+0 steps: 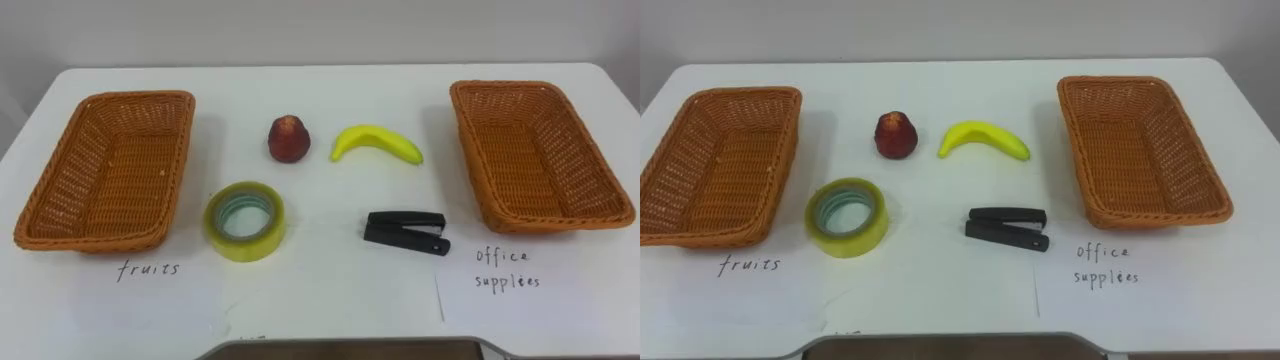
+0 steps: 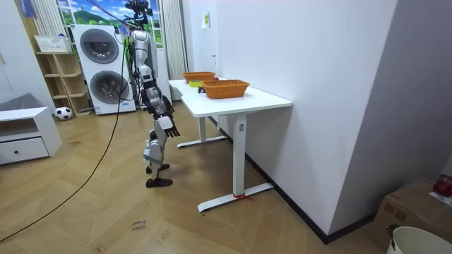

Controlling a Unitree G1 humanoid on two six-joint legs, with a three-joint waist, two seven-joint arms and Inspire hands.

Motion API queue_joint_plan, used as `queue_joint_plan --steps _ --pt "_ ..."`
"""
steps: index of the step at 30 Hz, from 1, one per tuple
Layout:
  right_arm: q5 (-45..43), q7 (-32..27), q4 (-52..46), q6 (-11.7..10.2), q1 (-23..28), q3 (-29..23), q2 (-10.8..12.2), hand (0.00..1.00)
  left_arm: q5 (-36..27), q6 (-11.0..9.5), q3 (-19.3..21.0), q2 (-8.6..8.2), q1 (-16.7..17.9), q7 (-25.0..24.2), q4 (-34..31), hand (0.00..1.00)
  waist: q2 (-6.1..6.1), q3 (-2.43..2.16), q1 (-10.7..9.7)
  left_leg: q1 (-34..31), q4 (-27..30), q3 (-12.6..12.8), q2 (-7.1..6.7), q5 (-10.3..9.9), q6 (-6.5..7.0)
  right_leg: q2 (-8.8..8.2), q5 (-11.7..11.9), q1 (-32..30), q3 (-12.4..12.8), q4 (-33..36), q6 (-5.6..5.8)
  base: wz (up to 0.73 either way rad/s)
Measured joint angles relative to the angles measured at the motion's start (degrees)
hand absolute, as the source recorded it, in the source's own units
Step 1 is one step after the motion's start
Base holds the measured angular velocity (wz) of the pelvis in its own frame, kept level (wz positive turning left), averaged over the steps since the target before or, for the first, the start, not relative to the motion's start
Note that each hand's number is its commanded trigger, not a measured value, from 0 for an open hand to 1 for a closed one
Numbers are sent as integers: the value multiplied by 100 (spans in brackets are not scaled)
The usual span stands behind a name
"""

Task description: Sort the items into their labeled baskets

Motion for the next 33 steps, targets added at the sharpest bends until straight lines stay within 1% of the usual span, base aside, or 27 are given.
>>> queue_joint_plan --steps 10,14,15,18,19,20,21,23,26,27,28,31,33 --pt "-34 64 2 -1 26 -111 -1 0 214 -2 7 -5 6 99 1 0 14 5 -4 56 -23 2 2 -1 2 4 0 39 2 4 0 0" --pt "-35 66 29 -2 14 -120 -1 0 212 -2 19 -9 5 117 4 0 -1 -2 -6 63 -24 24 2 -1 2 4 0 40 2 4 0 0" --pt "-29 73 55 -2 7 -141 0 0 207 -5 20 -10 9 158 7 0 -23 -10 -7 63 -24 23 2 -1 2 4 0 41 4 4 0 0" --pt "-12 115 150 -3 11 -281 0 0 207 -10 51 -9 28 199 7 0 -44 -12 -10 62 -24 24 2 -1 2 4 0 42 2 3 0 0" --pt "7 114 182 -1 13 -363 2 0 206 -10 90 -11 34 204 7 0 -49 -13 -10 64 -23 24 2 -1 2 4 0 42 3 3 0 0" --pt "27 115 221 1 20 -460 4 0 200 -10 165 -12 44 206 7 0 -105 2 -16 67 -23 24 2 -1 1 4 0 43 8 3 0 0" --pt "112 108 233 1 49 -583 10 0 200 -20 269 -15 62 221 5 0 -94 -8 -17 78 -20 24 2 -1 1 4 0 55 7 2 0 0" --pt "268 76 233 -2 86 -698 8 0 199 -89 419 -18 114 312 4 0 -122 -10 -26 93 -19 26 2 -1 2 4 0 66 7 2 0 0" --pt "344 -30 234 -1 111 -970 16 0 152 -153 584 -17 212 489 2 0 -179 -4 -116 116 -21 31 1 -2 2 1 0 89 0 -1 0 0" --pt "397 -59 234 -1 115 -1019 16 0 156 -161 633 -17 239 514 4 0 -198 5 -137 133 -22 30 1 -4 4 2 -1 96 5 -5 0 0" --pt "456 -118 233 -1 141 -1154 16 0 178 -162 737 -14 276 546 6 0 -191 21 -168 154 -19 30 4 -22 3 6 -5 101 20 -16 2 -3" --pt "483 -291 211 -1 184 -1577 11 0 207 -166 991 -12 301 548 -1 0 -222 6 -172 153 -10 60 6 -37 5 20 -11 87 130 -73 5 -9" --pt "582 -391 208 0 221 -1813 5 0 207 -166 1066 -6 317 549 -1 0 -215 -20 -210 153 -14 65 -2 -38 6 20 -10 82 158 -77 7 -4"
